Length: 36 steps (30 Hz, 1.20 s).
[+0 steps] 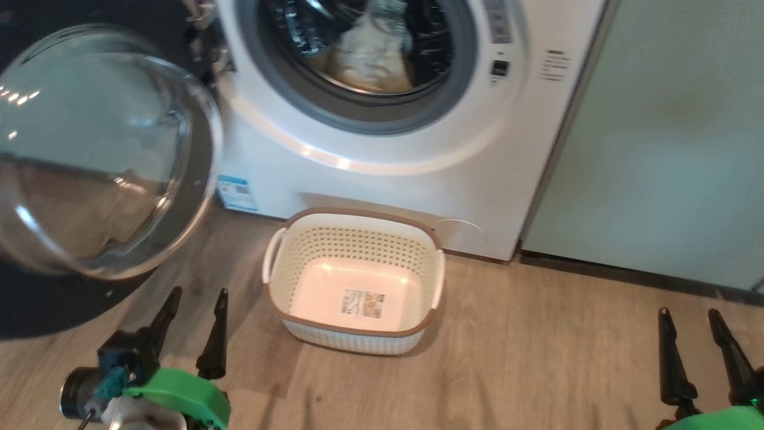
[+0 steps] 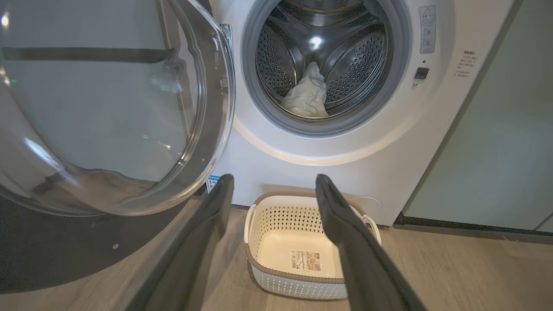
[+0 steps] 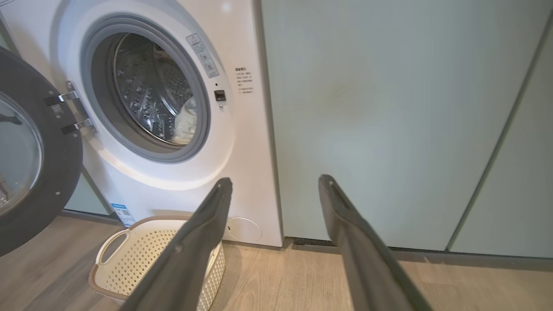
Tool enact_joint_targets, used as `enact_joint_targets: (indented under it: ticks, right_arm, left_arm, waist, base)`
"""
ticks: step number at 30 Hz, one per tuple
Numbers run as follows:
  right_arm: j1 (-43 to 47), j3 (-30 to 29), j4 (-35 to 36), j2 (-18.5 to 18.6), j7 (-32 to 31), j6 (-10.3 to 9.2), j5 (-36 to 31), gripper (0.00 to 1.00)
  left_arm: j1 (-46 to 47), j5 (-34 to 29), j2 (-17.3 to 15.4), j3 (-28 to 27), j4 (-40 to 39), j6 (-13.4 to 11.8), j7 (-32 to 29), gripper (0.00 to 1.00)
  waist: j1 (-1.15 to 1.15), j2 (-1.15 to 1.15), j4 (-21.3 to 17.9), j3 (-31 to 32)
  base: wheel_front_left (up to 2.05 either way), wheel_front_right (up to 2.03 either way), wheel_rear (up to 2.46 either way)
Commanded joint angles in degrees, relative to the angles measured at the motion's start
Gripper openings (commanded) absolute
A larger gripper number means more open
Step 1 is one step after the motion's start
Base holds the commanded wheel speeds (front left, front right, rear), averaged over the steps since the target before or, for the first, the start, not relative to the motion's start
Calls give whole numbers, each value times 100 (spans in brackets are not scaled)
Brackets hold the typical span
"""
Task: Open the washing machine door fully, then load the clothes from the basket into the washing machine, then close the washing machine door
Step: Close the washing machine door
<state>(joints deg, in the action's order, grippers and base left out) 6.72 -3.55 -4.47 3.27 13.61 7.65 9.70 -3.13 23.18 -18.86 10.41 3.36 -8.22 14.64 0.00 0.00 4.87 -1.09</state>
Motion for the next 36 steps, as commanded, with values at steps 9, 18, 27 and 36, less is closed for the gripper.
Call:
enact_joint_targets:
  ticks: [9,18,27,36]
  right_arm:
    - [-99,69,249,199,-31,-16,-39,100]
    - [-113,135,206,208,-39,-16,-14,100]
    - [-115,214,137,185,-24,-16,-3,100]
    - [-108,253,105,193,-8,-16,20,100]
  left_arm:
    - [217,-88,-110,-355,-164,-13,36,100]
    - [152,-82,-115,-380,-180,-4,36,100]
    - [93,-66,-133,-406,-212,-25,36,100]
    - [43,-50,-161,-419,-261,-47,36,100]
  waist:
    - [0,0,1008,68]
    - [0,0,1632,114]
    - [0,0,1887,153]
    - [0,0,1865,212]
  base:
    - [0,0,0]
    - [0,0,0]
    - [0,0,0]
    - [0,0,0]
